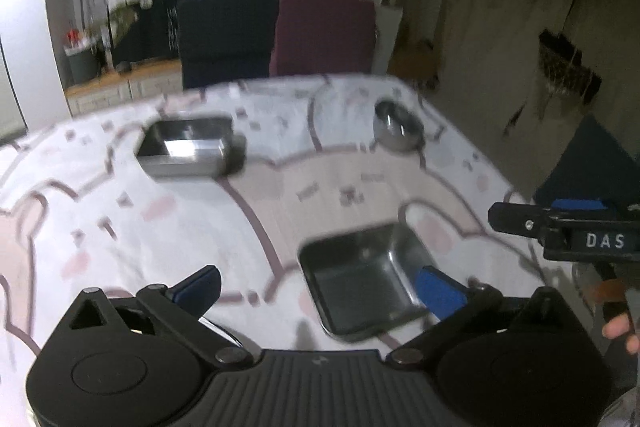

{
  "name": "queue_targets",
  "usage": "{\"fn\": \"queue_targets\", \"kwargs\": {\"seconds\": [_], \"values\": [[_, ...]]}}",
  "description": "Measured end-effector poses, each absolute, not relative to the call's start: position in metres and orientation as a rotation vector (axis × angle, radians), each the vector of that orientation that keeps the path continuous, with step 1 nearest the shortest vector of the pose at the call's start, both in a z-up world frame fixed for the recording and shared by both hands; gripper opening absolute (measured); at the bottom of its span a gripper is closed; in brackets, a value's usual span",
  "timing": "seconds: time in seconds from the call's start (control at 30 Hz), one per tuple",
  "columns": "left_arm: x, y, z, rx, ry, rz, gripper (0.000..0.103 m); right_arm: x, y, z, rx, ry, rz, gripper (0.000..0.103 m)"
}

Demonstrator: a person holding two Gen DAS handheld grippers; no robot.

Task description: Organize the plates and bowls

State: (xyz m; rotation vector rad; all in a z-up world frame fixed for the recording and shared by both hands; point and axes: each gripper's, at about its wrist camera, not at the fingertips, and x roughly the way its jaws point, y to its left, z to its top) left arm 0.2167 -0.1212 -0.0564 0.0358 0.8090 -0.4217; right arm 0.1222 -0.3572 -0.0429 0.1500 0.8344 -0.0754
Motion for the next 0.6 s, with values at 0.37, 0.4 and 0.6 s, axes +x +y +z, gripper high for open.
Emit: {"fn": "queue_targets", "kwargs": {"seconds": [0.37,0.4,0.6], "values": [[0.265,-0.042,-0.03,-0.09,0.718,-0.296,0.103,0.166,-0.311,-0.012,0.156,0.64,0.016,0.103],[0.274,-0.037,-0.029,-0.09,0.716,-0.28,0.103,0.175,-0.305,-0.011,0.154,0.629,0.027,0.103],[0.329,-0.01,-0.038,-0.055,0.713,-0.184,0.103,0.23,-0.272,-0.018,0.16,0.622,0.059,0.103]]}}
